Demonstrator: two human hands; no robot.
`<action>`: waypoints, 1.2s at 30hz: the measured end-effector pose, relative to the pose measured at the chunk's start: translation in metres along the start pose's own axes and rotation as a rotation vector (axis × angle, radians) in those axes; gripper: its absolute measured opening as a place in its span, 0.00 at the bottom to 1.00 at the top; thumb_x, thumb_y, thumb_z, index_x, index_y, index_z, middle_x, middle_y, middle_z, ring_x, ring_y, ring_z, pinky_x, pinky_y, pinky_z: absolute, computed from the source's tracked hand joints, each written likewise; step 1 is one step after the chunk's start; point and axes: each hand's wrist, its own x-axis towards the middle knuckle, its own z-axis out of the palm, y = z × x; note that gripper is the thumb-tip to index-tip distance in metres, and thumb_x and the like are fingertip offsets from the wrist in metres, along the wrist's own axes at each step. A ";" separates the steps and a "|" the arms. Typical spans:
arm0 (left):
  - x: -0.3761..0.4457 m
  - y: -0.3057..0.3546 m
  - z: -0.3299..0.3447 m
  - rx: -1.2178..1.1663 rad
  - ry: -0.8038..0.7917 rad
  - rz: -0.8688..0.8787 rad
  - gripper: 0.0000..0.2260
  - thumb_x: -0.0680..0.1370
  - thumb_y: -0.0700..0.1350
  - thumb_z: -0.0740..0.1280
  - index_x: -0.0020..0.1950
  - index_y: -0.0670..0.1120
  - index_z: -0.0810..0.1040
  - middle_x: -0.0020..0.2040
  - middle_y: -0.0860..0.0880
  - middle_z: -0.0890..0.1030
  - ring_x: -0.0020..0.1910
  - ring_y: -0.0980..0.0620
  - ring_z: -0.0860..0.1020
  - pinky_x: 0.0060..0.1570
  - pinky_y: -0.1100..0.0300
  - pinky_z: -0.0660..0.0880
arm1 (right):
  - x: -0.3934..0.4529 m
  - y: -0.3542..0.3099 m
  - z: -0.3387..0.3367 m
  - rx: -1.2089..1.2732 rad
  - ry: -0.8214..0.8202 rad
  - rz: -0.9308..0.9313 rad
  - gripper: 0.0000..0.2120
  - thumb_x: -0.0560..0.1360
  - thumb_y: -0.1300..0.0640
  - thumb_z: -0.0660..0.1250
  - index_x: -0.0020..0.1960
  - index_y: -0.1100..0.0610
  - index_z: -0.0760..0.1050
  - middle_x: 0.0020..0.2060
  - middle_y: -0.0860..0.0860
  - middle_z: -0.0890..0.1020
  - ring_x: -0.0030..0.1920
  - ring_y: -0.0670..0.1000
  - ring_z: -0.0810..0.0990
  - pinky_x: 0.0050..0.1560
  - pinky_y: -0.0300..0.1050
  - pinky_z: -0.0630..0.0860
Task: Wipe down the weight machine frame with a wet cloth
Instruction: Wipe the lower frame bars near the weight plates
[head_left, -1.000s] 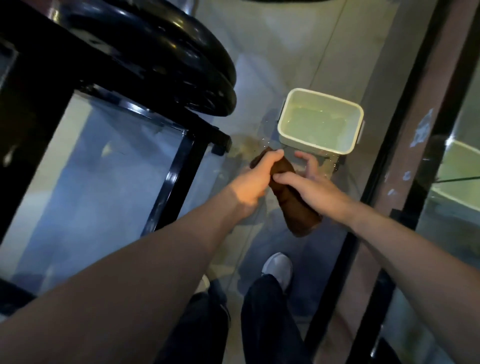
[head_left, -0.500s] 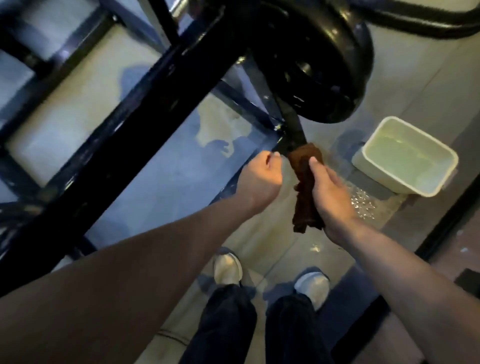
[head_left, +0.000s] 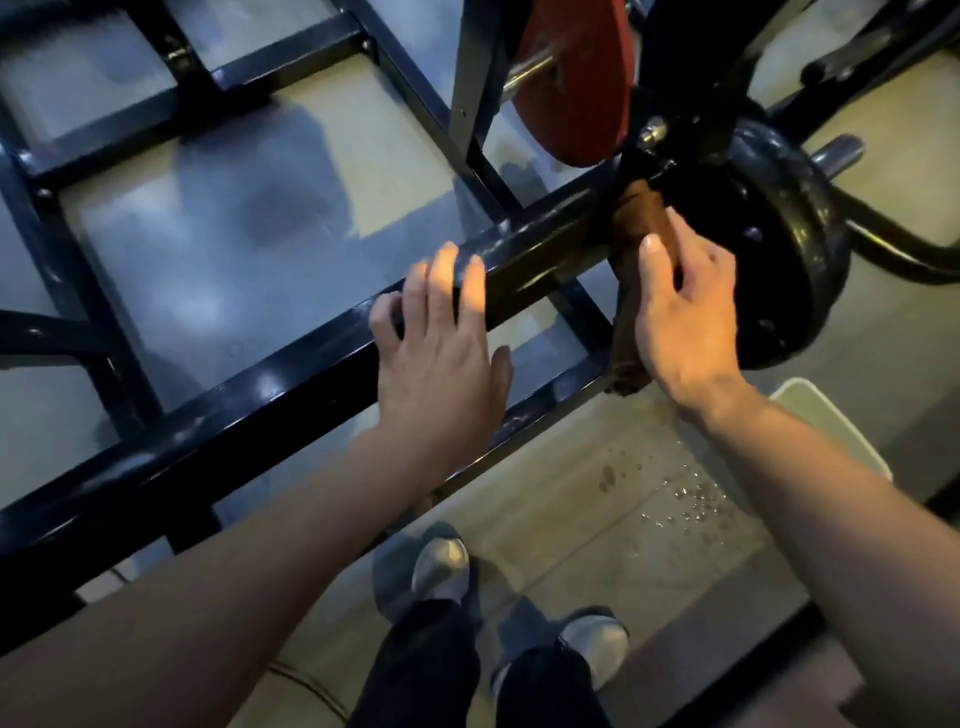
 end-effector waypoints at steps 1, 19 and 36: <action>-0.003 -0.010 -0.004 0.004 -0.007 -0.027 0.35 0.81 0.61 0.57 0.82 0.44 0.54 0.81 0.40 0.55 0.79 0.41 0.55 0.71 0.43 0.53 | 0.006 -0.008 0.000 -0.048 0.015 -0.027 0.26 0.86 0.44 0.59 0.81 0.53 0.64 0.66 0.47 0.68 0.53 0.22 0.66 0.54 0.15 0.58; -0.001 -0.103 -0.017 -0.330 -0.129 -0.290 0.25 0.74 0.74 0.62 0.48 0.52 0.74 0.39 0.50 0.78 0.40 0.43 0.76 0.36 0.51 0.72 | 0.014 -0.054 0.034 -0.690 -0.429 -0.740 0.22 0.85 0.49 0.61 0.78 0.47 0.67 0.77 0.49 0.66 0.64 0.60 0.74 0.57 0.56 0.78; 0.010 -0.114 -0.036 -0.161 -0.287 -0.304 0.33 0.67 0.80 0.61 0.37 0.48 0.73 0.31 0.48 0.74 0.30 0.46 0.69 0.31 0.56 0.61 | 0.058 -0.051 0.006 -0.750 -0.433 -0.628 0.22 0.85 0.49 0.59 0.78 0.43 0.65 0.74 0.48 0.73 0.65 0.59 0.76 0.61 0.58 0.78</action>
